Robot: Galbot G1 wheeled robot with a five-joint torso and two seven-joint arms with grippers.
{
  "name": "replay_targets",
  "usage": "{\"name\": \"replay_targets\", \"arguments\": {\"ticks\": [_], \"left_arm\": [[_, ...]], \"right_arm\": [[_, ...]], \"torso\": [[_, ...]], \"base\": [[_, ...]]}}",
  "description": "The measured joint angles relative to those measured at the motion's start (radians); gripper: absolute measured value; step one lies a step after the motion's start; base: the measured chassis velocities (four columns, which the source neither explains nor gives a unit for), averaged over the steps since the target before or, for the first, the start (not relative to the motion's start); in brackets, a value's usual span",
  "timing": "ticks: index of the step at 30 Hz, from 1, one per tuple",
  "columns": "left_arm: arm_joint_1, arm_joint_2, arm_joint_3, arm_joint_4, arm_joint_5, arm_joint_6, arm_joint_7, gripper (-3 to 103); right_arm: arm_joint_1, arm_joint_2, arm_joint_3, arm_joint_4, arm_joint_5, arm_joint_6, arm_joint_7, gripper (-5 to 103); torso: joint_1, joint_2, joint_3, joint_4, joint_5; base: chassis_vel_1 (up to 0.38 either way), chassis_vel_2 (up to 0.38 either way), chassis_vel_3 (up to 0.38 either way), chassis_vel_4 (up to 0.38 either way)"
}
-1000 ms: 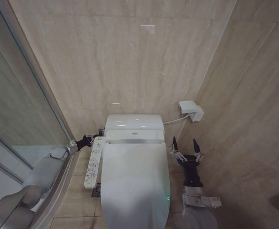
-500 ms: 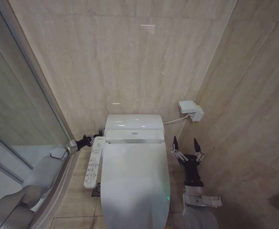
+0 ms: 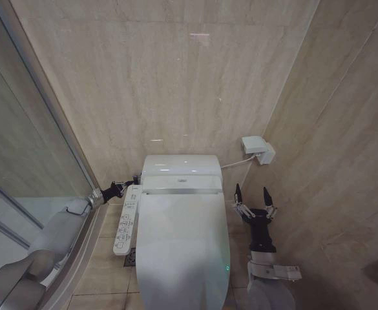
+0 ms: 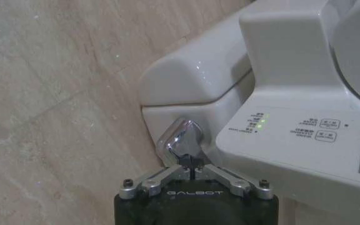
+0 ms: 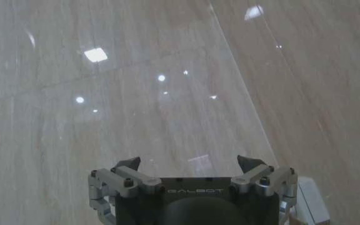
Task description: Open the toilet lid, clean the toilet bowl with a toilet brush, close the toilet lid, and flush.
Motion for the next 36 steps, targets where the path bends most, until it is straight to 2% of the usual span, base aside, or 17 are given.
{"name": "replay_targets", "arguments": {"ticks": [21, 28, 31, 34, 35, 36], "left_arm": [[0.011, 0.016, 0.002, -0.031, -0.006, 0.001, -0.004, 0], [0.039, 0.042, 0.007, -0.103, -0.056, 0.006, -0.009, 0], [0.06, 0.067, 0.006, -0.166, -0.089, 0.013, -0.035, 0], [0.136, 0.135, -0.011, -0.332, -0.23, 0.057, -0.135, 0], [0.136, 0.135, -0.011, -0.332, -0.23, 0.057, -0.135, 0], [0.168, 0.155, -0.022, -0.394, -0.268, 0.073, -0.172, 0]], "right_arm": [[-0.004, -0.006, 0.002, 0.002, 0.0, 0.0, 0.001, 100], [-0.011, -0.005, 0.001, 0.003, -0.001, 0.001, 0.001, 100], [-0.014, -0.005, 0.002, 0.006, -0.002, 0.002, 0.001, 100], [-0.023, -0.002, 0.003, 0.012, -0.003, 0.005, 0.001, 100], [-0.023, -0.002, 0.003, 0.012, -0.003, 0.005, 0.001, 100], [-0.025, -0.001, 0.003, 0.015, -0.003, 0.007, 0.001, 100]], "torso": [[0.0, 0.0, 0.0, -0.0003, -0.0003], [0.0, 0.0, 0.0, -0.0009, -0.0006], [0.0, 0.0, 0.0, -0.0012, -0.0004], [0.0, 0.0, 0.0, 0.0004, -0.0001], [0.0, 0.0, 0.0, 0.0004, -0.0001], [0.0, 0.0, 0.0, 0.0002, -0.0002]], "base": [[0.0, 0.0, 0.0, 0.0], [0.0, 0.0, 0.0, 0.0], [0.0, 0.0, 0.0, 0.0], [0.0, 0.0, 0.0, 0.0], [0.0, 0.0, 0.0, 0.0], [0.0, 0.0, 0.0, 0.0]]}}
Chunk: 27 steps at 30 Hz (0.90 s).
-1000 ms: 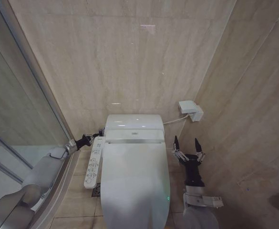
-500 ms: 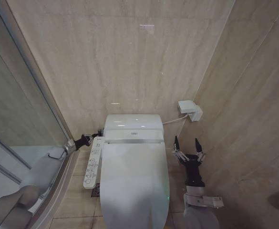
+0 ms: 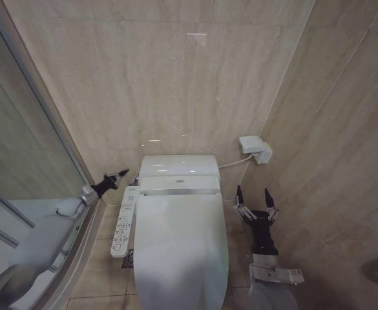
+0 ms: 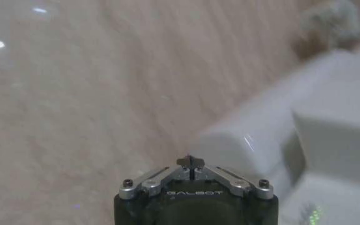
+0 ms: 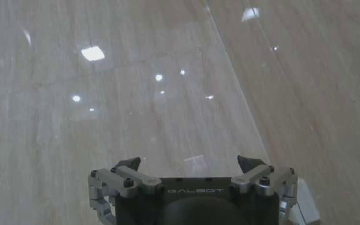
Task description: Open the toilet lid, clean the toilet bowl with a toilet brush, close the toilet lid, and flush.
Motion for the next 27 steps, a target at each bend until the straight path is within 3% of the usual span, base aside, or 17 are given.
{"name": "replay_targets", "arguments": {"ticks": [2, 4, 6, 7, 10, 11, 12, 14, 15, 16, 19, 22, 23, 27], "left_arm": [[0.064, 0.028, -0.03, -0.118, -0.065, 0.018, -0.067, 0], [0.089, 0.036, -0.045, -0.164, -0.082, 0.023, -0.098, 0], [0.175, 0.057, -0.097, -0.294, -0.116, 0.051, -0.219, 0], [0.175, 0.057, -0.097, -0.294, -0.116, 0.051, -0.219, 0], [0.314, 0.075, -0.187, -0.475, -0.161, 0.12, -0.39, 0], [0.397, 0.077, -0.24, -0.583, -0.177, 0.17, -0.468, 0], [0.397, 0.077, -0.24, -0.583, -0.177, 0.17, -0.468, 0], [0.501, 0.071, -0.307, -0.723, -0.185, 0.24, -0.543, 0], [0.546, 0.063, -0.335, -0.784, -0.183, 0.263, -0.568, 6], [0.546, 0.063, -0.335, -0.784, -0.183, 0.263, -0.568, 6], [0.752, 0.018, -0.471, -0.993, -0.141, 0.344, -0.656, 6], [0.846, -0.013, -0.552, -1.075, -0.102, 0.37, -0.689, 6], [0.908, -0.041, -0.609, -1.124, -0.08, 0.382, -0.701, 33], [1.066, -0.13, -0.721, -1.261, -0.061, 0.391, -0.715, 33]], "right_arm": [[-0.006, 0.002, 0.003, 0.006, -0.001, 0.002, 0.0, 100], [-0.011, 0.003, 0.007, 0.009, -0.001, 0.002, 0.0, 100], [-0.018, 0.008, 0.009, 0.014, -0.002, 0.005, 0.0, 100], [-0.018, 0.008, 0.009, 0.014, -0.002, 0.005, 0.0, 100], [-0.023, 0.014, 0.01, 0.019, -0.005, 0.006, 0.002, 100], [-0.025, 0.017, 0.011, 0.021, -0.007, 0.006, 0.002, 100], [-0.025, 0.017, 0.011, 0.021, -0.007, 0.006, 0.002, 100], [-0.028, 0.02, 0.017, 0.03, -0.009, 0.006, 0.002, 100], [-0.031, 0.023, 0.019, 0.034, -0.011, 0.005, 0.003, 100], [-0.031, 0.023, 0.019, 0.034, -0.011, 0.005, 0.003, 100], [-0.044, 0.026, 0.029, 0.056, -0.023, 0.0, 0.006, 100], [-0.052, 0.026, 0.032, 0.069, -0.022, -0.001, 0.008, 100], [-0.059, 0.025, 0.033, 0.08, -0.02, -0.002, 0.013, 100], [-0.073, 0.025, 0.037, 0.102, -0.014, -0.005, 0.024, 100]], "torso": [[0.0, 0.0, 0.0, 0.0001, 0.0004], [0.0, 0.0, 0.0, 0.0001, 0.0003], [0.0, 0.0, 0.0, -0.001, 0.0], [0.0, 0.0, 0.0, -0.001, 0.0], [0.0, 0.0, 0.0, -0.0004, 0.0001], [0.0, 0.0, 0.0, 0.0003, 0.0001], [0.0, 0.0, 0.0, 0.0003, 0.0001], [0.0, 0.0, 0.0, 0.0004, 0.0], [0.0, 0.0, 0.0, -0.0002, 0.0], [0.0, 0.0, 0.0, -0.0002, 0.0], [0.0, 0.0, 0.0, -0.0002, -0.0004], [0.0, 0.0, 0.0, 0.0001, 0.0005], [0.0, 0.0, 0.0, 0.0003, 0.0002], [0.0, 0.0, 0.0, -0.0001, 0.0006]], "base": [[0.0, 0.0, 0.0, 0.0], [0.0, 0.0, 0.0, 0.0], [0.0, 0.0, 0.0, 0.0], [0.0, 0.0, 0.0, 0.0], [0.0, 0.0, 0.0, 0.0], [0.0, 0.0, 0.0, 0.0], [0.0, 0.0, 0.0, 0.0], [0.0, 0.0, 0.0, 0.0], [0.0, 0.0, 0.0, 0.0], [0.0, 0.0, 0.0, 0.0], [0.0, 0.0, 0.0, 0.0], [0.0, 0.0, 0.0, 0.0], [0.0, 0.0, 0.0, 0.0], [0.0, 0.0, 0.0, 0.0]]}}
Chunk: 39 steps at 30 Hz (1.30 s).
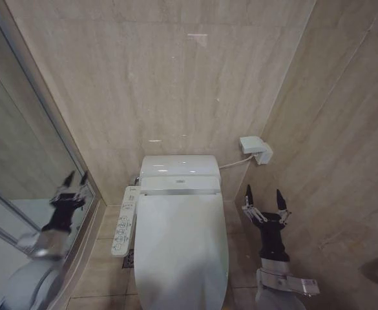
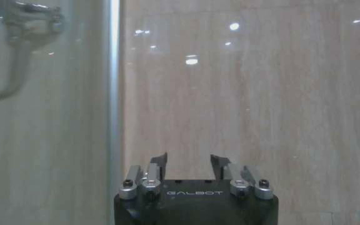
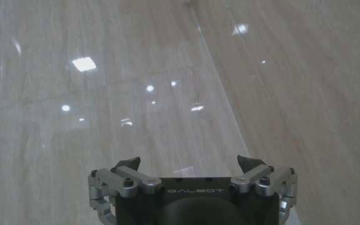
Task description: Open the toilet lid, clean the toilet bowl with a toilet brush, close the toilet lid, and flush.
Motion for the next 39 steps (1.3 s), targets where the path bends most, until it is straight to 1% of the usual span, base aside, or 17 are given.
{"name": "replay_targets", "arguments": {"ticks": [1, 2, 3, 4, 6, 11, 12, 17, 18, 28, 39], "left_arm": [[0.04, -0.027, -0.019, -0.035, 0.004, 0.0, 0.0, 33], [0.04, -0.027, -0.019, -0.035, 0.004, 0.0, 0.0, 33], [0.066, -0.049, -0.031, -0.06, 0.009, -0.001, 0.001, 33], [0.092, -0.073, -0.041, -0.084, 0.014, -0.004, 0.001, 60], [0.141, -0.117, -0.048, -0.126, 0.035, -0.019, 0.005, 60], [0.159, -0.131, -0.037, -0.143, 0.058, -0.034, 0.013, 60], [0.156, -0.132, -0.032, -0.145, 0.061, -0.034, 0.017, 87], [0.137, -0.137, -0.01, -0.118, 0.077, -0.036, 0.024, 87], [0.136, -0.14, -0.005, -0.114, 0.081, -0.038, 0.026, 100], [0.131, -0.155, 0.016, -0.107, 0.094, -0.049, 0.04, 100], [0.131, -0.155, 0.005, -0.105, 0.093, -0.05, 0.044, 100]], "right_arm": [[-0.002, 0.0, 0.004, 0.004, 0.0, 0.0, 0.001, 100], [-0.002, 0.0, 0.004, 0.004, 0.0, 0.0, 0.001, 100], [-0.003, 0.0, 0.007, 0.007, 0.0, 0.001, 0.001, 100], [-0.004, 0.0, 0.011, 0.011, 0.001, 0.001, 0.002, 100], [-0.01, 0.0, 0.019, 0.023, 0.004, 0.001, 0.004, 100], [-0.023, 0.001, 0.026, 0.035, 0.004, 0.001, 0.013, 100], [-0.03, 0.002, 0.029, 0.037, 0.003, 0.001, 0.015, 100], [-0.051, 0.002, 0.045, 0.046, -0.004, 0.004, 0.026, 100], [-0.055, 0.001, 0.048, 0.05, -0.003, 0.006, 0.029, 100], [-0.095, -0.01, 0.058, 0.078, 0.0, 0.034, 0.029, 100], [-0.101, -0.003, 0.048, 0.075, -0.002, 0.042, 0.028, 100]], "torso": [[0.0, 0.0, 0.0, 0.0001, -0.0004], [0.0, 0.0, 0.0, 0.0001, -0.0004], [0.0, 0.0, 0.0, 0.0001, -0.0005], [0.0, 0.0, 0.0, 0.0001, -0.0003], [0.0, 0.0, 0.0, -0.0001, -0.0004], [0.0, 0.0, 0.0, -0.0004, -0.0004], [0.0, 0.0, 0.0, -0.0004, -0.0003], [0.0, 0.0, 0.0, -0.0003, -0.0004], [0.0, 0.0, 0.0, -0.0002, -0.0004], [0.001, 0.0, 0.0, -0.0001, -0.0005], [0.0, 0.0, 0.0, 0.0, -0.0006]], "base": [[0.0, 0.0, 0.0, 0.0], [0.0, 0.0, 0.0, 0.0], [0.0, 0.0, 0.0, 0.0], [0.0, 0.0, 0.0, 0.0], [0.0, 0.0, 0.0, 0.0], [0.0, 0.0, 0.0, 0.0], [0.0, 0.0, 0.0, 0.0], [0.0, 0.0, 0.0, 0.0], [0.0, 0.0, 0.0, 0.0], [0.014, -0.02, -0.021, 0.013], [0.174, -0.17, -0.158, 0.173]]}}
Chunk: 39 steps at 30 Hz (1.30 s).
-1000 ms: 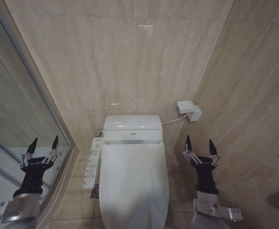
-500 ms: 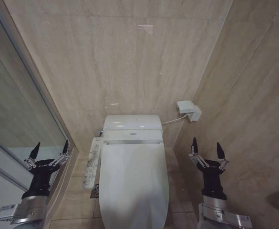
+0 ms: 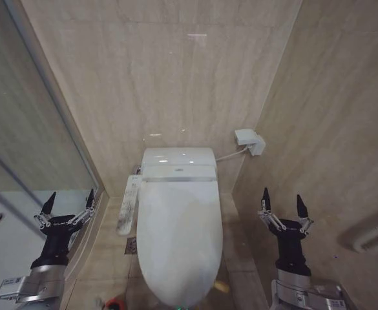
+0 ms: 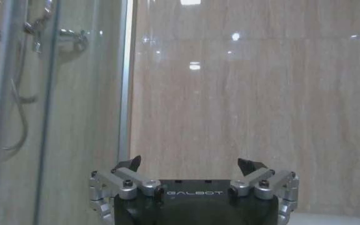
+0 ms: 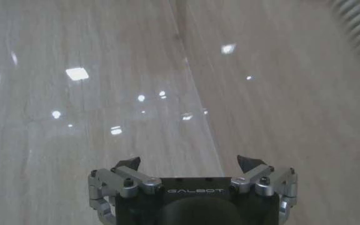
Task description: Open the toilet lid, clean the toilet bowl with a toilet brush, close the toilet lid, and flush.
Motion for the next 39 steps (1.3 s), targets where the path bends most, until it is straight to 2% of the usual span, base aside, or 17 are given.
{"name": "replay_targets", "arguments": {"ticks": [5, 7, 10, 11, 15, 18, 20, 21, 24, 27, 28, 29, 30, 33, 34, 39], "left_arm": [[-0.002, -0.002, 0.0, 0.008, 0.0, 0.0, 0.003, 100], [-0.006, -0.005, 0.006, 0.013, 0.003, 0.001, 0.004, 100], [-0.014, -0.006, 0.012, 0.02, 0.006, 0.003, 0.006, 100], [-0.021, -0.006, 0.017, 0.026, 0.008, 0.004, 0.007, 100], [-0.034, -0.005, 0.027, 0.041, 0.01, 0.006, 0.009, 100], [-0.043, -0.001, 0.03, 0.051, 0.01, 0.007, 0.009, 100], [-0.05, 0.004, 0.031, 0.059, 0.008, 0.007, 0.009, 100], [-0.054, 0.008, 0.031, 0.065, 0.008, 0.007, 0.01, 100], [-0.058, 0.012, 0.032, 0.072, 0.006, 0.007, 0.01, 100], [-0.068, 0.02, 0.036, 0.085, 0.004, 0.006, 0.01, 100], [-0.071, 0.022, 0.038, 0.088, 0.004, 0.006, 0.01, 100], [-0.077, 0.024, 0.042, 0.093, 0.003, 0.006, 0.01, 100], [-0.084, 0.027, 0.045, 0.097, 0.003, 0.006, 0.01, 100], [-0.096, 0.031, 0.053, 0.106, 0.003, 0.006, 0.01, 100], [-0.099, 0.032, 0.056, 0.109, 0.002, 0.006, 0.009, 100], [-0.107, 0.035, 0.061, 0.115, 0.002, 0.006, 0.009, 100]], "right_arm": [[0.006, 0.0, -0.004, -0.014, -0.001, 0.005, 0.002, 100], [0.012, 0.0, -0.005, -0.026, -0.001, 0.007, 0.003, 100], [0.016, -0.001, -0.005, -0.034, -0.001, 0.009, 0.005, 100], [0.02, -0.001, -0.005, -0.04, 0.0, 0.011, 0.006, 100], [0.029, 0.005, -0.004, -0.051, -0.001, 0.011, 0.007, 100], [0.034, 0.012, -0.008, -0.058, -0.001, 0.013, 0.011, 100], [0.04, 0.019, -0.012, -0.066, -0.003, 0.013, 0.015, 100], [0.042, 0.022, -0.013, -0.068, -0.005, 0.013, 0.015, 100], [0.045, 0.026, -0.013, -0.072, -0.007, 0.013, 0.015, 100], [0.049, 0.034, -0.013, -0.076, -0.008, 0.013, 0.014, 100], [0.049, 0.036, -0.012, -0.078, -0.009, 0.013, 0.014, 100], [0.05, 0.039, -0.012, -0.08, -0.011, 0.013, 0.015, 100], [0.05, 0.042, -0.011, -0.081, -0.013, 0.013, 0.015, 100], [0.05, 0.047, -0.009, -0.081, -0.017, 0.012, 0.019, 100], [0.049, 0.049, -0.009, -0.082, -0.019, 0.012, 0.024, 100], [0.047, 0.056, -0.007, -0.085, -0.037, 0.01, 0.034, 100]], "torso": [[0.0, 0.0, 0.0, -0.0007, -0.0002], [0.0, 0.0, 0.0, 0.0003, 0.0001], [0.0, 0.0, 0.0, 0.0, 0.0007], [0.0, 0.0, 0.0, -0.0005, -0.0003], [0.0, 0.0, 0.0, -0.0001, 0.0011], [0.0, 0.0, 0.0, -0.0003, -0.0007], [0.0, 0.0, 0.0, 0.0001, 0.0015], [-0.001, 0.0, 0.0, -0.0005, 0.0], [-0.001, 0.0, 0.0, -0.0001, -0.0002], [-0.001, 0.001, 0.0, 0.0006, 0.0], [-0.001, 0.001, 0.0, 0.0004, -0.0004], [0.0, 0.0, 0.0, -0.001, 0.0], [0.0, 0.0, 0.0, -0.0005, 0.0011], [0.001, 0.0, 0.001, -0.0007, -0.0003], [0.001, 0.0, 0.001, 0.0002, 0.0005], [0.001, 0.0, 0.0, 0.0001, 0.0001]], "base": [[0.264, -0.268, -0.249, 0.249], [0.287, -0.309, -0.288, 0.296], [0.371, -0.304, -0.307, 0.329], [0.331, -0.361, -0.375, 0.356], [0.375, -0.366, -0.372, 0.377], [0.378, -0.4, -0.372, 0.359], [0.331, -0.346, -0.343, 0.347], [0.26, -0.334, -0.254, 0.288], [0.242, -0.26, -0.244, 0.266], [0.136, -0.017, -0.127, 0.14], [-0.007, 0.036, -0.079, 0.013], [-0.051, -0.043, -0.03, 0.013], [-0.051, 0.022, 0.04, -0.044], [-0.076, 0.023, 0.076, -0.053], [-0.091, 0.09, 0.073, -0.045], [-0.025, 0.048, 0.051, -0.009]]}}
